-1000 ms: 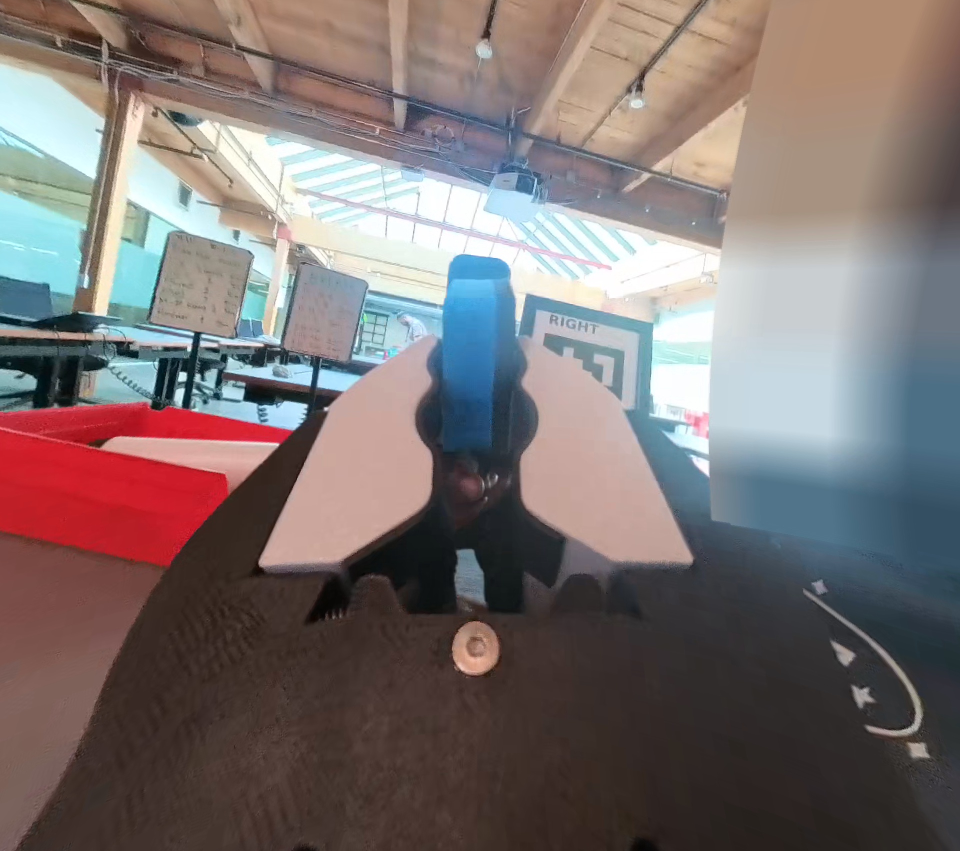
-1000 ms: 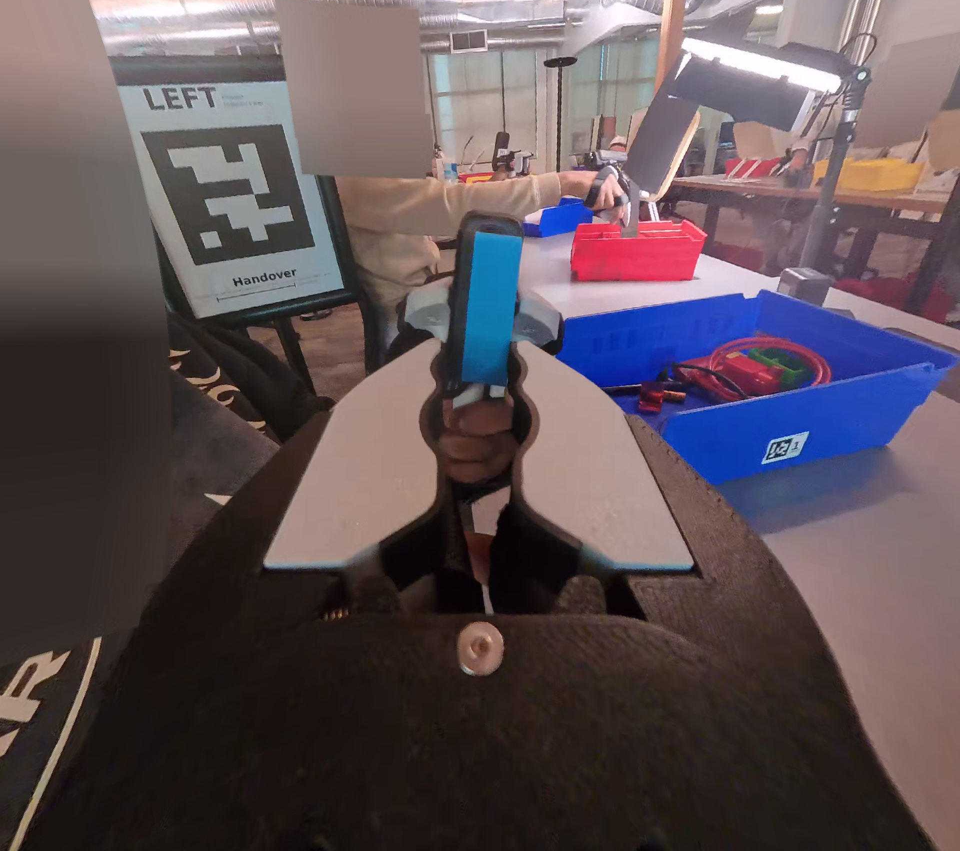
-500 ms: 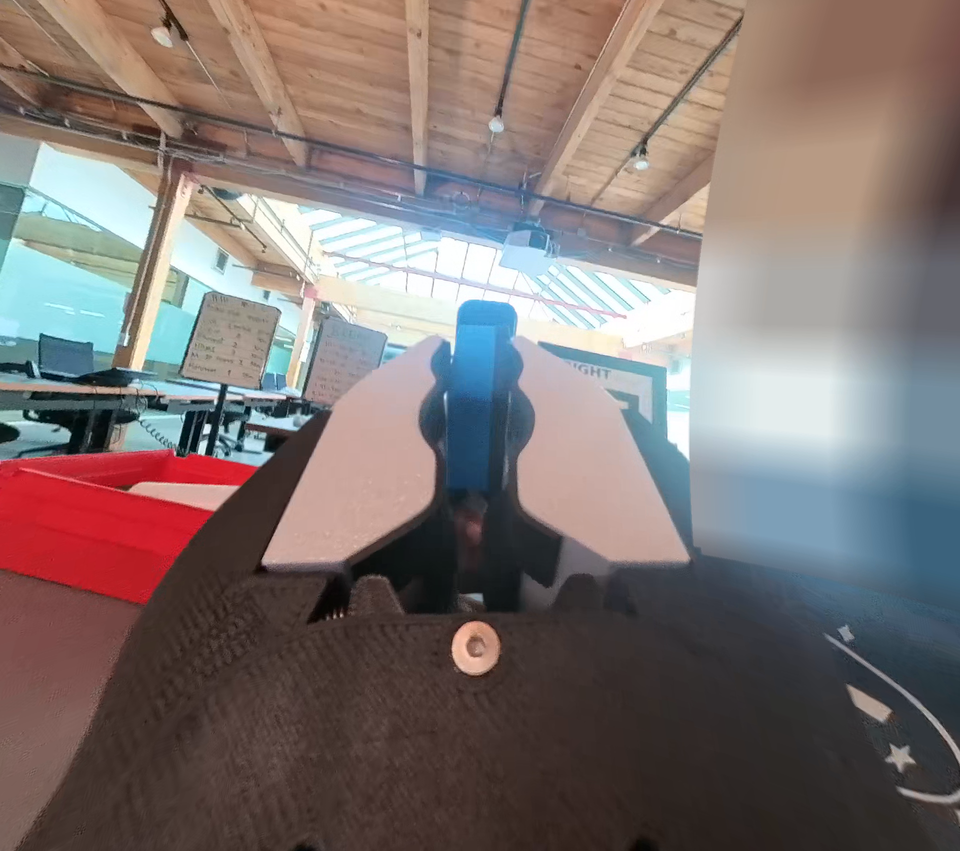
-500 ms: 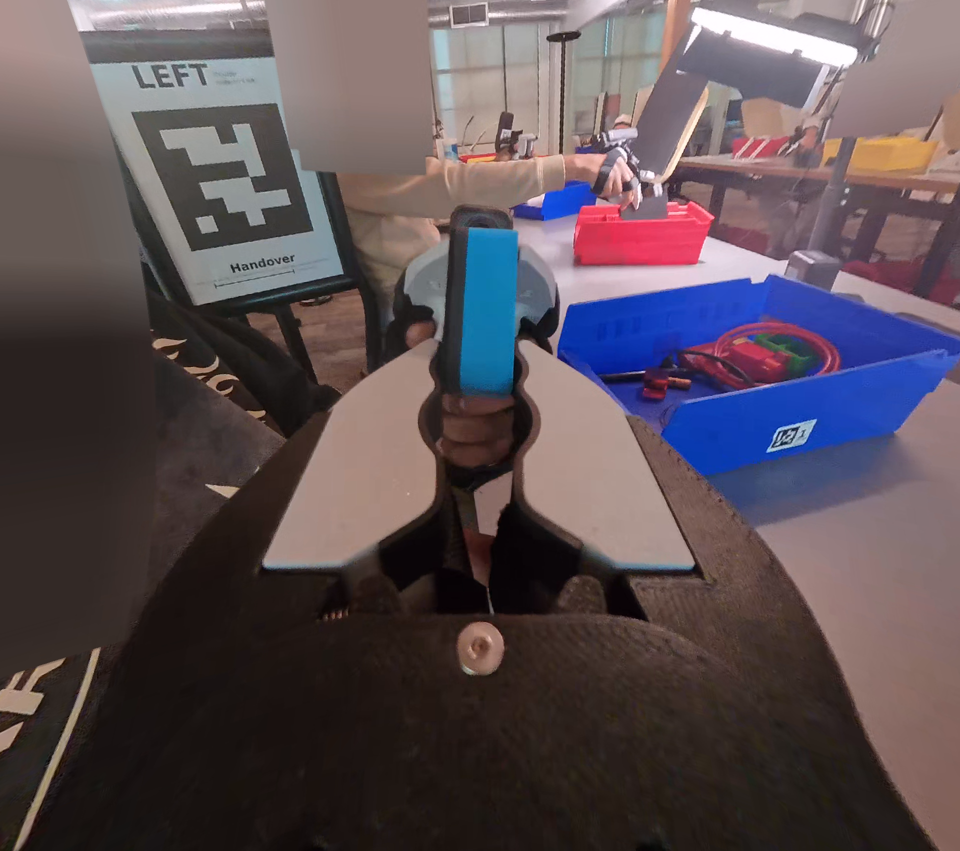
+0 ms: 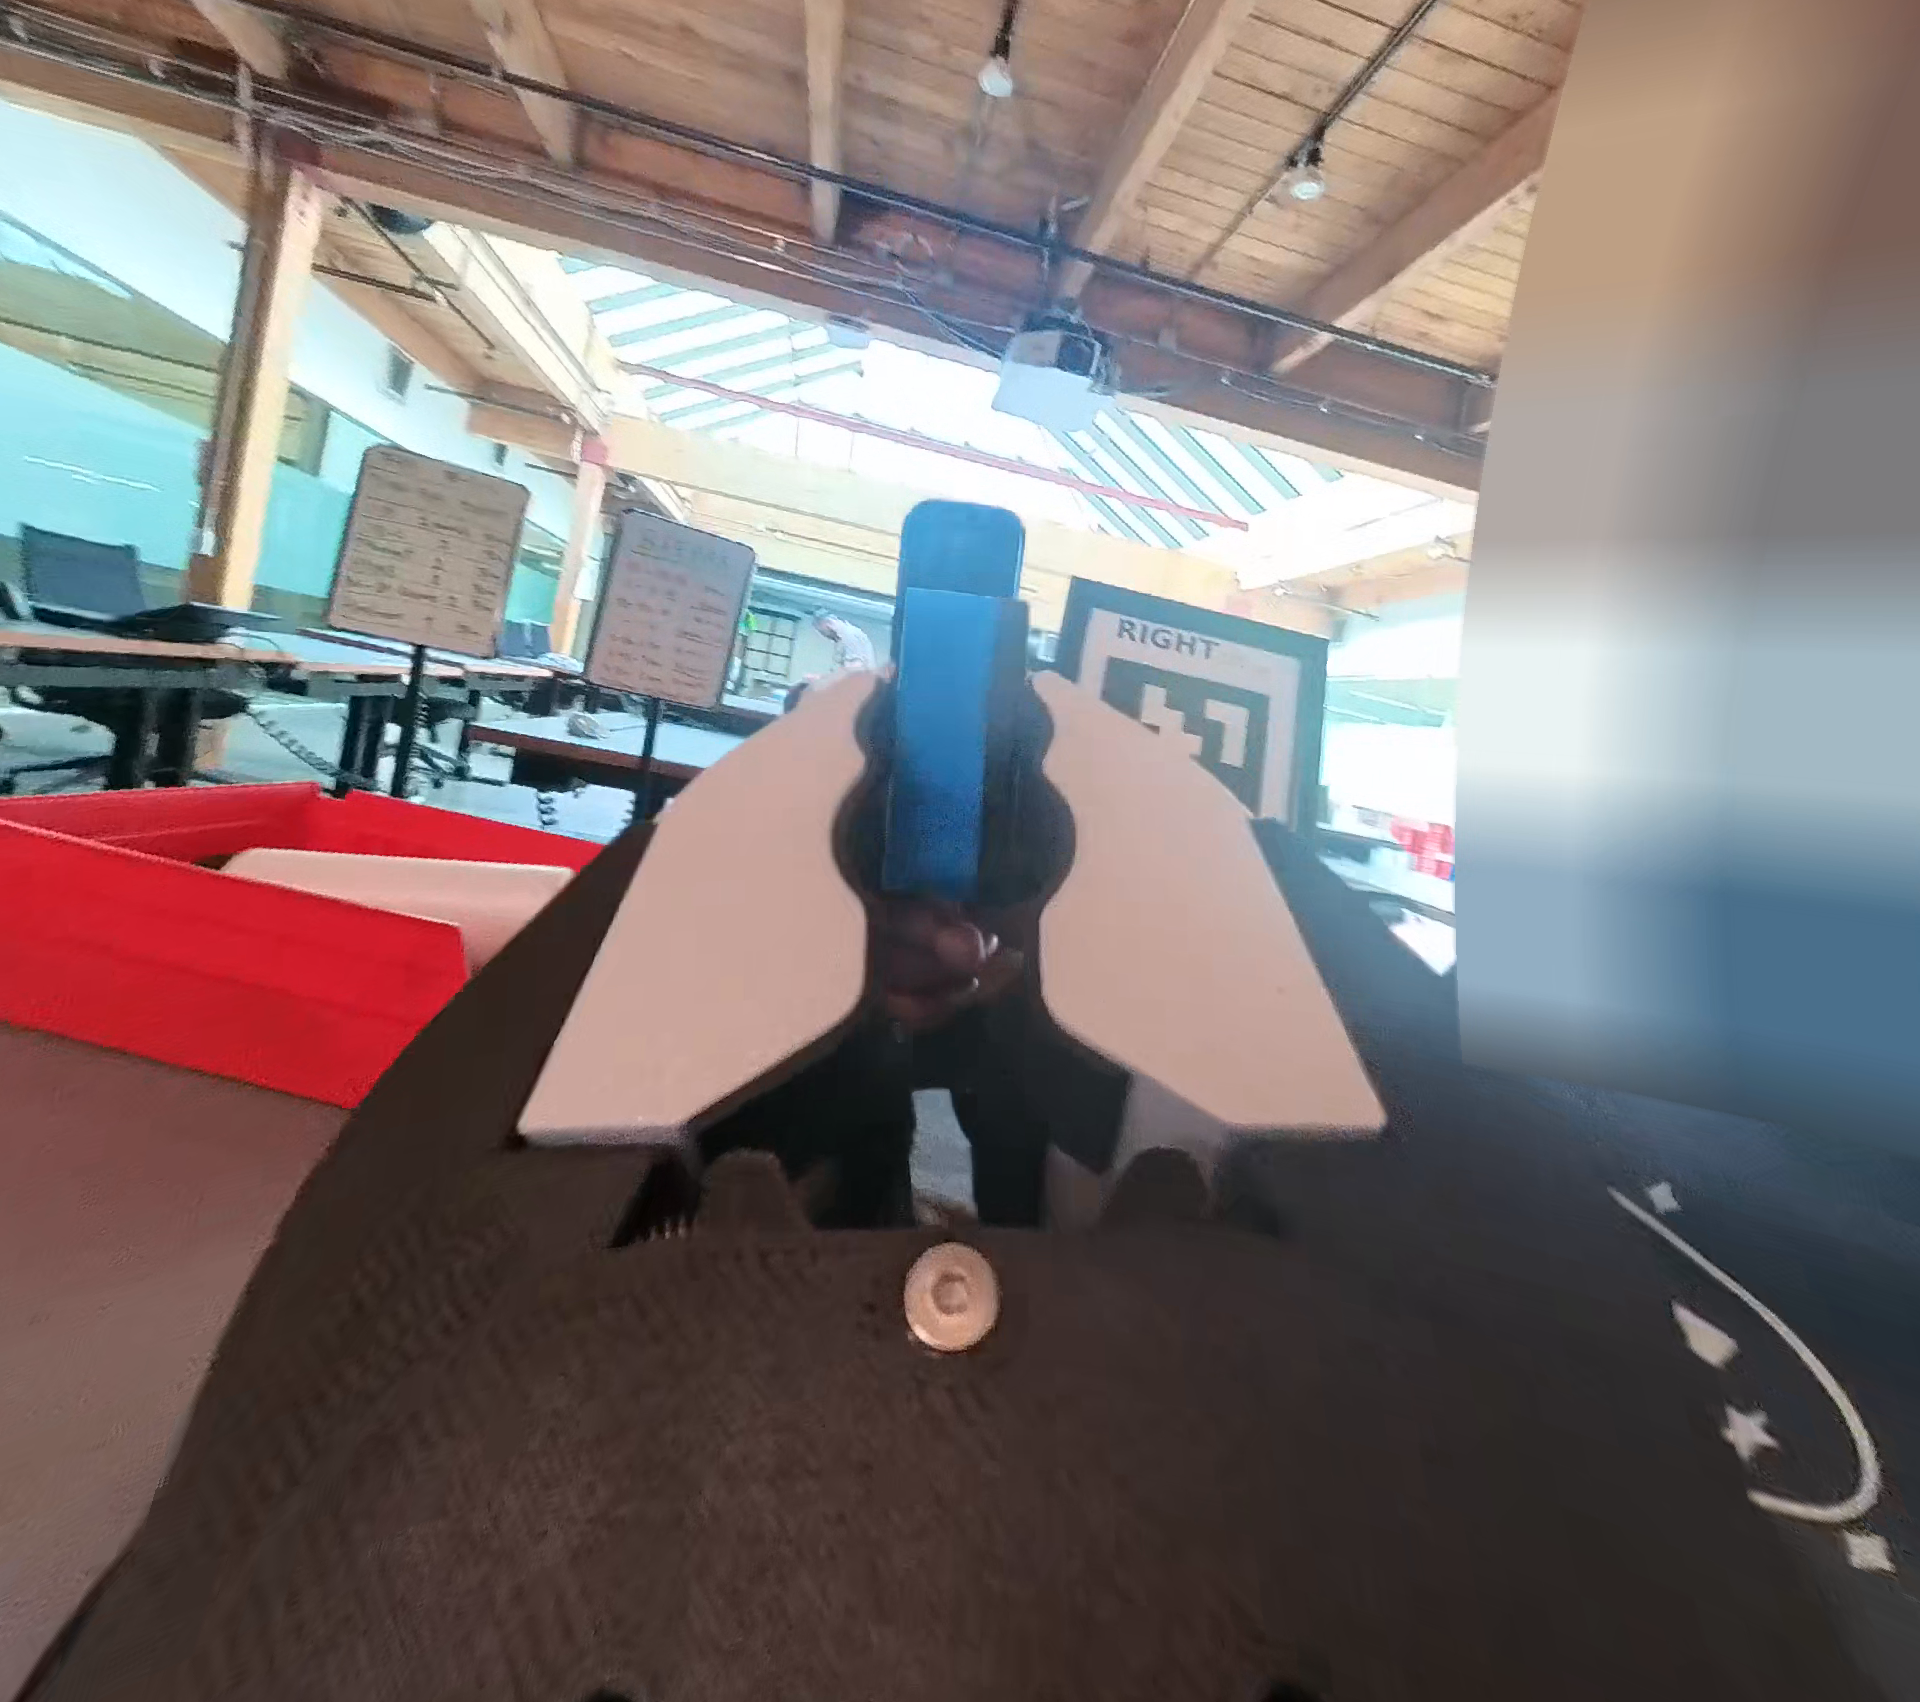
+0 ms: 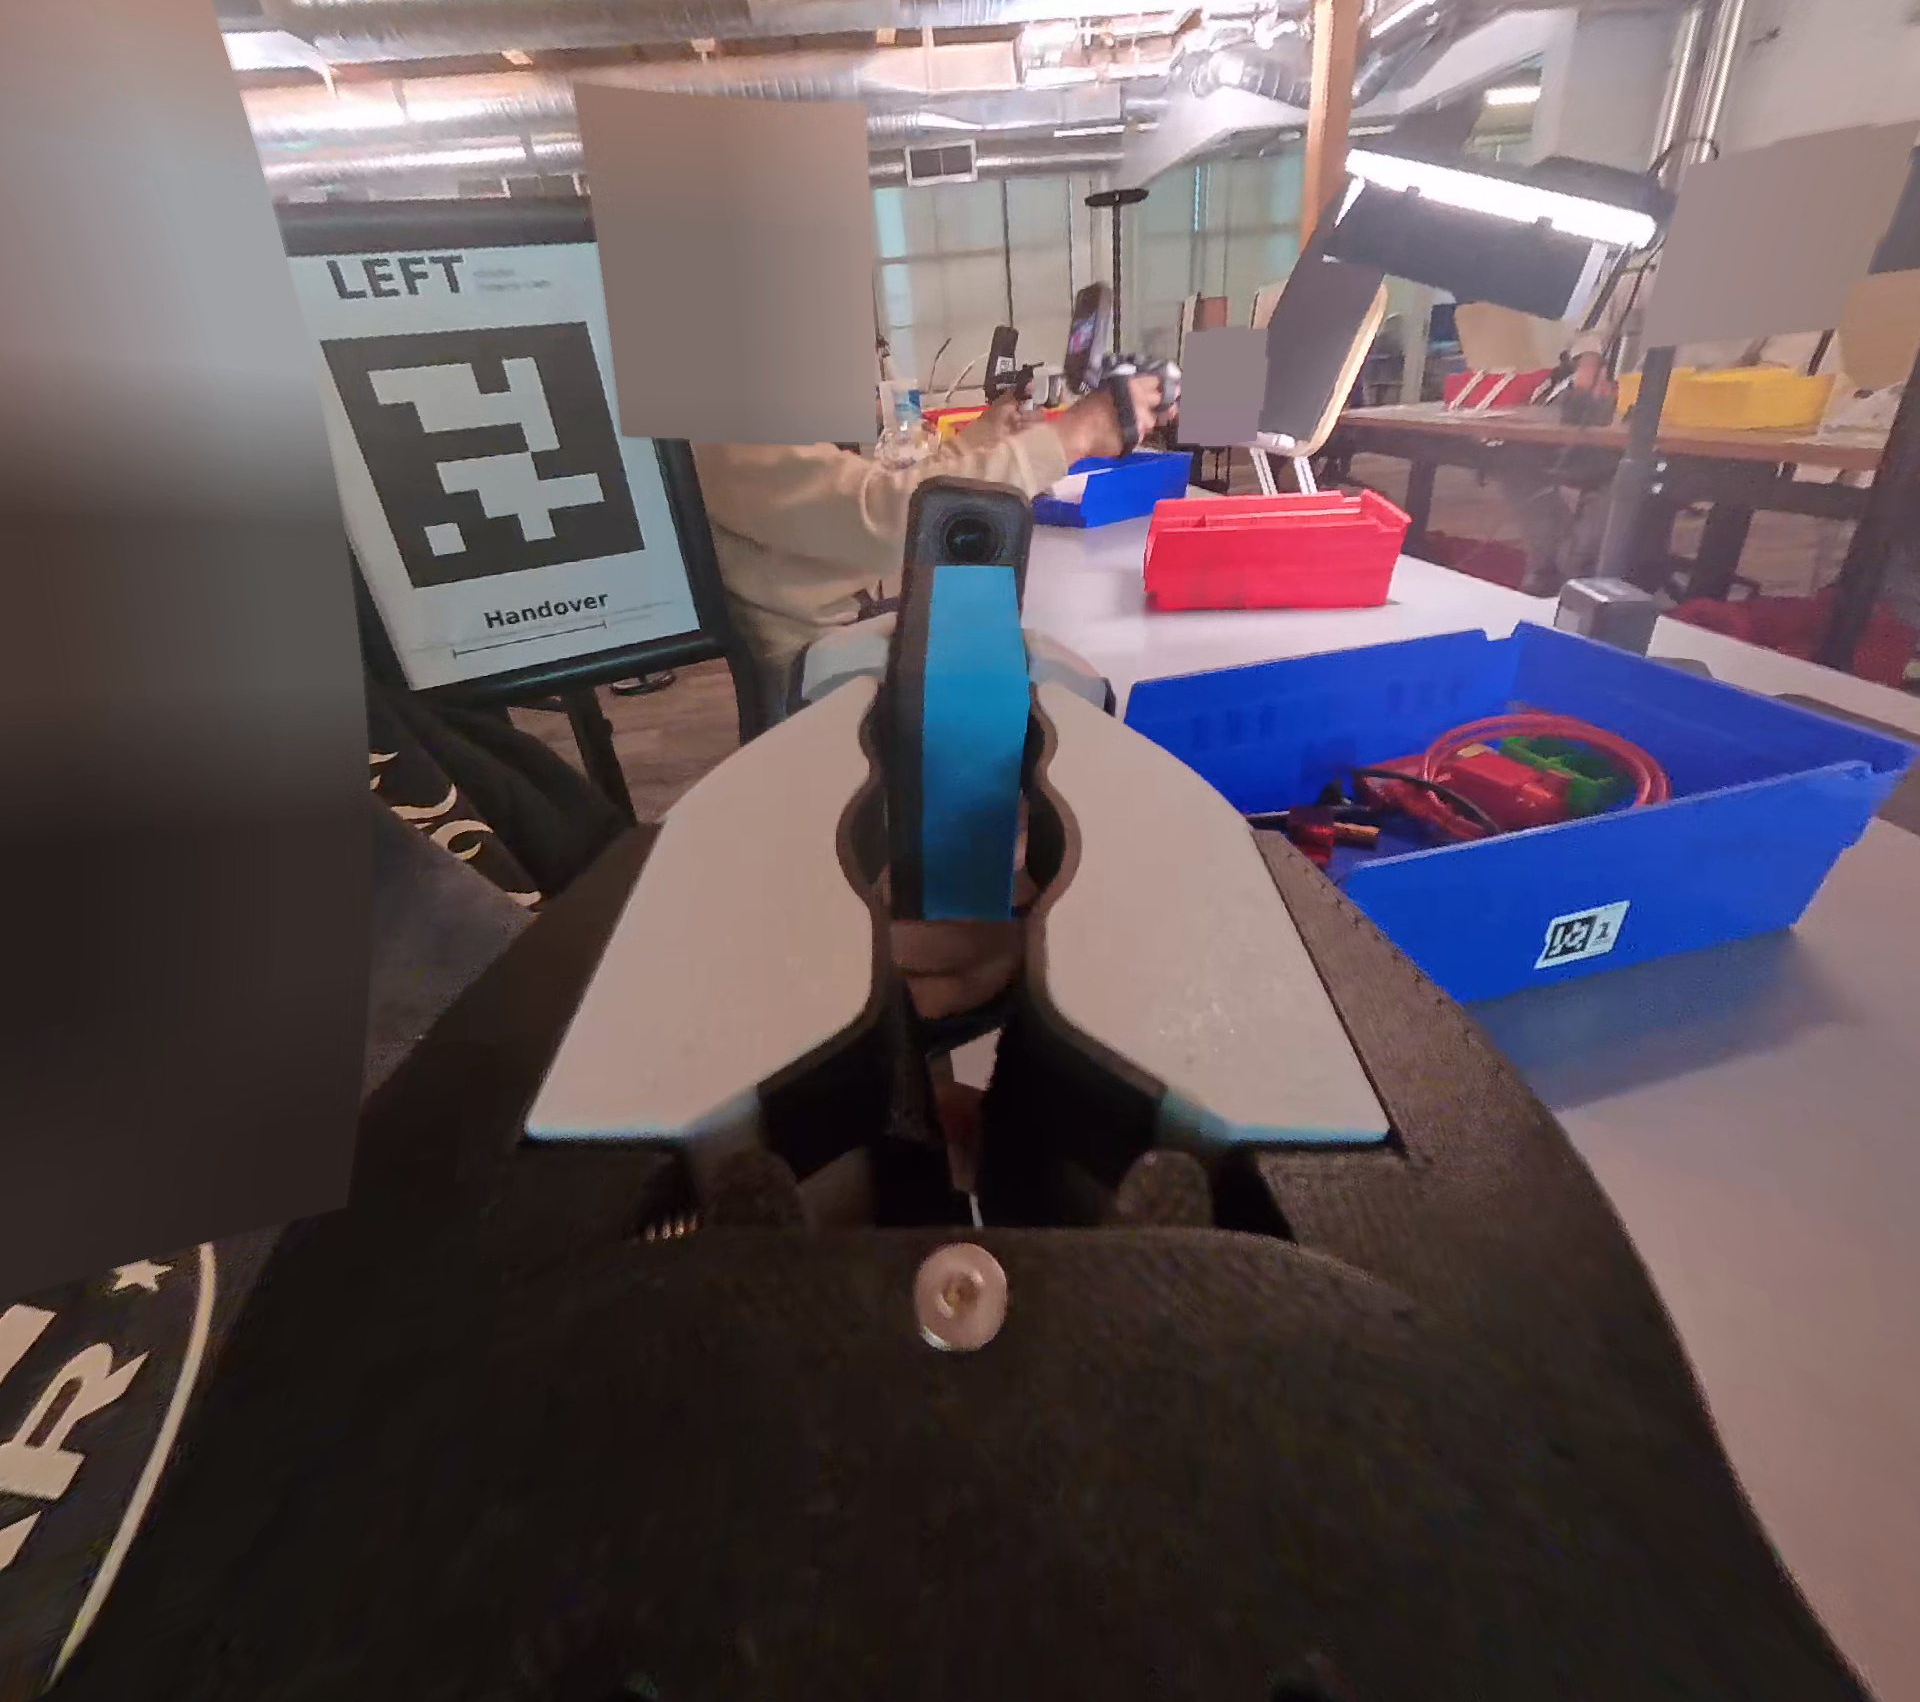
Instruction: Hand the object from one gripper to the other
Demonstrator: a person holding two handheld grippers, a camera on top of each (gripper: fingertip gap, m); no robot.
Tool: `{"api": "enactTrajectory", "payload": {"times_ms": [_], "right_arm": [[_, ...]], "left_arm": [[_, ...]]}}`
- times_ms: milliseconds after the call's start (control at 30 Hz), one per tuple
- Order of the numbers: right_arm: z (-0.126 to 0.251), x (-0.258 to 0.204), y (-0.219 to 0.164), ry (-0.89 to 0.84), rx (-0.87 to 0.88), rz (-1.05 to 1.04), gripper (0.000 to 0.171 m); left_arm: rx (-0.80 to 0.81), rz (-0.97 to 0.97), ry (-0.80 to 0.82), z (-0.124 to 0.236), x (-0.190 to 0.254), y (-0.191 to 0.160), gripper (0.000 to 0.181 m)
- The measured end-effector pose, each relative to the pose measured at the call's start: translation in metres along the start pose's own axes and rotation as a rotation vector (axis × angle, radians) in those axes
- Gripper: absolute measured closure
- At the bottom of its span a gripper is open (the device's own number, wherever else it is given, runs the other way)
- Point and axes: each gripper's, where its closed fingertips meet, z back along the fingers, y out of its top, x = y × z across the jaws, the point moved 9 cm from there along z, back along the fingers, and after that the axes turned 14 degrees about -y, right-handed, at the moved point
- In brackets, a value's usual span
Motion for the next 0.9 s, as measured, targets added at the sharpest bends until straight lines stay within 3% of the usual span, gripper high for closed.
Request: {"api": "enactTrajectory", "payload": {"times_ms": [67, 133, 200, 333, 400, 467, 567, 633, 733, 900], "right_arm": [[-0.003, 0.001, -0.002, -0.009, 0.032, -0.006, 0.147], [-0.007, 0.001, -0.006, -0.021, 0.044, -0.008, 0.134], [-0.011, 0.000, -0.009, -0.008, 0.032, 0.003, 0.147], [0.004, 0.008, 0.004, -0.100, 0.069, 0.059, 0.148], [0.030, 0.023, 0.020, -0.287, 0.106, 0.156, 0.148], [0.066, 0.045, 0.034, -0.554, 0.101, 0.258, 0.148], [0.127, 0.088, 0.038, -0.950, -0.022, 0.283, 0.148], [0.160, 0.119, 0.026, -1.161, -0.144, 0.229, 0.149], [0.191, 0.158, -0.002, -1.331, -0.353, 0.132, 0.148], [0.207, 0.194, -0.035, -1.483, -0.520, 0.108, 0.148]], "left_arm": [[0.057, -0.048, 0.020, 0.002, 0.002, 0.002, 0.160], [0.141, -0.056, 0.032, 0.006, 0.002, 0.006, 0.160], [0.124, -0.037, 0.023, 0.007, 0.001, 0.008, 0.160], [0.059, -0.066, 0.092, 0.010, 0.000, 0.018, 0.147], [-0.002, -0.160, 0.193, 0.018, -0.001, 0.032, 0.139], [-0.180, -0.258, 0.314, 0.028, 0.000, 0.046, 0.138], [-0.479, -0.293, 0.472, 0.046, 0.002, 0.064, 0.131], [-0.584, -0.282, 0.560, 0.058, 0.004, 0.073, 0.127], [-0.613, -0.302, 0.650, 0.074, 0.006, 0.085, 0.124], [-0.624, -0.334, 0.705, 0.086, 0.011, 0.096, 0.123]]}}
